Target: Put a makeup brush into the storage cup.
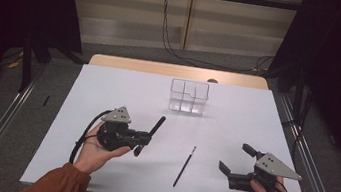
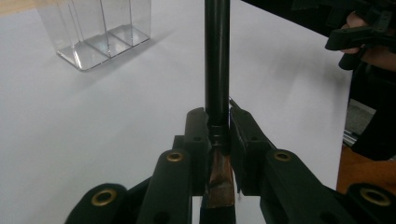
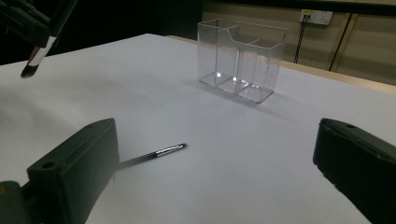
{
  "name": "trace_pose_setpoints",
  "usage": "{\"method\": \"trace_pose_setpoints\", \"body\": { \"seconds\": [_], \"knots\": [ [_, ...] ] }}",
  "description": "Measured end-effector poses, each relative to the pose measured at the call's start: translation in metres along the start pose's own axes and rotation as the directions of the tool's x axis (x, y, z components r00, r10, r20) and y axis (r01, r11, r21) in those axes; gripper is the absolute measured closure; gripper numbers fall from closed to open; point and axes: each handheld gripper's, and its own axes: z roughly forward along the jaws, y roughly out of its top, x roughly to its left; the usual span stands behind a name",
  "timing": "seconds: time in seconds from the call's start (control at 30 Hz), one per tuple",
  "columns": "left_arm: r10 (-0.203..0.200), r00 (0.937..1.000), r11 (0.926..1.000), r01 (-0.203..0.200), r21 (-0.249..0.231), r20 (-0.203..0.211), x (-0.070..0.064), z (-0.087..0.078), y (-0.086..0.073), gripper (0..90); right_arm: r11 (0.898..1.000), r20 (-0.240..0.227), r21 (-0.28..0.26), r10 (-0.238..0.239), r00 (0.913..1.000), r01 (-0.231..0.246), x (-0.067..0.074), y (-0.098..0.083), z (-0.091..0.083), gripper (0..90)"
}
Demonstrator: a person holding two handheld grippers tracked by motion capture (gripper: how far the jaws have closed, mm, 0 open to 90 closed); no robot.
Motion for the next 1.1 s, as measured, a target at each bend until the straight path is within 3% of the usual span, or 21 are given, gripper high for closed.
{"method": "trace_pose_setpoints", "body": {
  "seconds": [0.33, 0.5, 0.67, 0.93, 1.0, 1.03, 1.07, 1.1],
  "knots": [
    [0.024, 0.9979, 0.9975, -0.028, 0.065, 0.061, -0.008, 0.014, 0.009, 78.1, 1.0, -0.075, 0.006, -0.014, 0.9971, 0.014, 0.006, 0.007, 0.007, 0.9],
    [0.039, 0.9962, 0.9934, -0.047, 0.105, 0.077, -0.01, 0.017, 0.014, 78.1, 0.999, -0.124, 0.042, -0.001, 0.9923, 0.006, 0.008, 0.012, 0.016, 0.6],
    [0.047, 0.9953, 0.9866, -0.059, 0.152, 0.084, -0.012, 0.019, 0.018, 78.1, 0.998, -0.11, 0.051, -0.021, 0.9937, 0.027, 0.01, 0.017, 0.021, 0.9],
    [0.058, 0.994, 0.9685, -0.079, 0.236, 0.093, -0.014, 0.023, 0.027, 78.1, 0.996, -0.15, 0.082, -0.031, 0.9883, 0.044, 0.009, 0.026, 0.029, 0.3],
    [0.071, 0.9927, 0.961, -0.094, 0.26, 0.097, -0.014, 0.024, 0.029, 78.1, 0.992, -0.17, 0.114, -0.037, 0.9848, 0.057, 0.009, 0.028, 0.032, 0.2],
    [0.085, 0.9912, 0.9534, -0.111, 0.281, 0.102, -0.014, 0.024, 0.031, 78.1, 0.99, -0.181, 0.13, -0.036, 0.9829, 0.061, 0.009, 0.029, 0.034, 0.5],
    [0.078, 0.9918, 0.9537, -0.104, 0.282, 0.101, -0.014, 0.025, 0.031, 78.1, 0.988, -0.19, 0.138, -0.038, 0.981, 0.065, 0.01, 0.029, 0.036, 0.5],
    [0.083, 0.9914, 0.9492, -0.11, 0.295, 0.101, -0.015, 0.026, 0.032, 78.1, 0.987, -0.195, 0.141, -0.047, 0.9796, 0.076, 0.01, 0.03, 0.037, 0.4]
  ]
}}
